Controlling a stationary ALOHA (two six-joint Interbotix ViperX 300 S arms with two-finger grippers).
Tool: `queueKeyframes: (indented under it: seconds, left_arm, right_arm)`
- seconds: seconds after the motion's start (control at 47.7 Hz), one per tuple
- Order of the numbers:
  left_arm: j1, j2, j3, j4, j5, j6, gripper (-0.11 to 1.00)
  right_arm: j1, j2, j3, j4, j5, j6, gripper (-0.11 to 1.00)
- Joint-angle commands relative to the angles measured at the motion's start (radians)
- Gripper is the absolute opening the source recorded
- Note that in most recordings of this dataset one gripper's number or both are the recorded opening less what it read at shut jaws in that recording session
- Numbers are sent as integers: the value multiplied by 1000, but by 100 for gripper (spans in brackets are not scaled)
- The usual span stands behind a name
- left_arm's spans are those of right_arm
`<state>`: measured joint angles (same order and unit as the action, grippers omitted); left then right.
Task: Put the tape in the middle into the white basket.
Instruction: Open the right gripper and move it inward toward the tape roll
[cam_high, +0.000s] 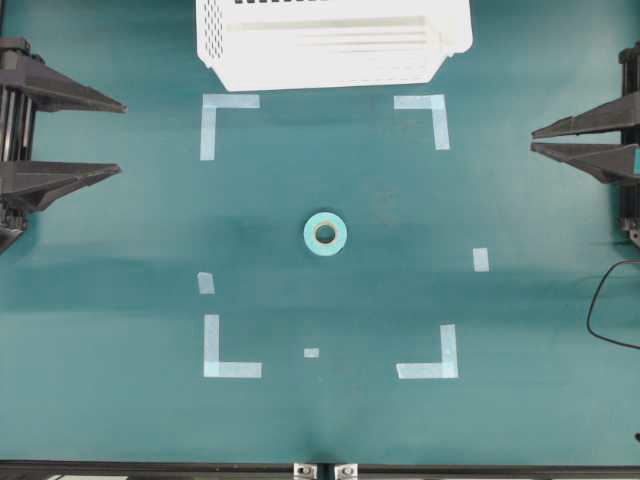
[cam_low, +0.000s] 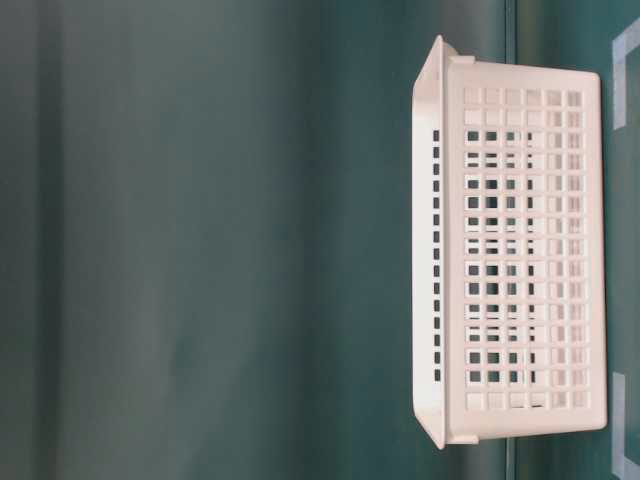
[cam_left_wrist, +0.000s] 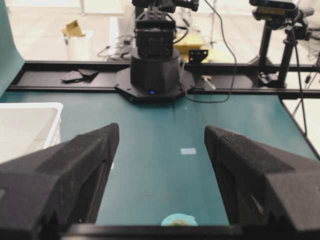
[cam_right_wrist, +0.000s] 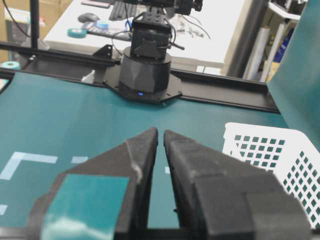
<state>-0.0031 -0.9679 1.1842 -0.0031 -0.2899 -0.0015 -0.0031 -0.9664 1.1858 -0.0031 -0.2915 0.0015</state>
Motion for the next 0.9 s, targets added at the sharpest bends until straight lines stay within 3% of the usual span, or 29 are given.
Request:
queueKeyframes:
  seconds: [0.0, 0.042, 0.168, 0.273, 0.818, 0.881]
  left_arm:
    - [-11, 8, -28, -28, -15, -5, 24]
    - [-14, 8, -29, -28, -14, -3, 22]
    - [-21, 14, -26, -28, -15, -2, -1]
    - [-23, 11, -18, -28, -15, -2, -9]
    - [-26, -87, 54, -28, 46, 8, -11]
    - [-28, -100, 64, -28, 67, 8, -11]
  right_arm:
    - [-2, 5, -18, 6, -8, 14, 24]
    - [-2, 2, -12, 6, -6, 17, 21]
    - [-2, -14, -2, 6, -6, 40, 1]
    - [-2, -18, 6, 6, -6, 72, 0]
    - [-9, 15, 9, 6, -6, 173, 1]
    - [-9, 20, 14, 5, -5, 173, 9]
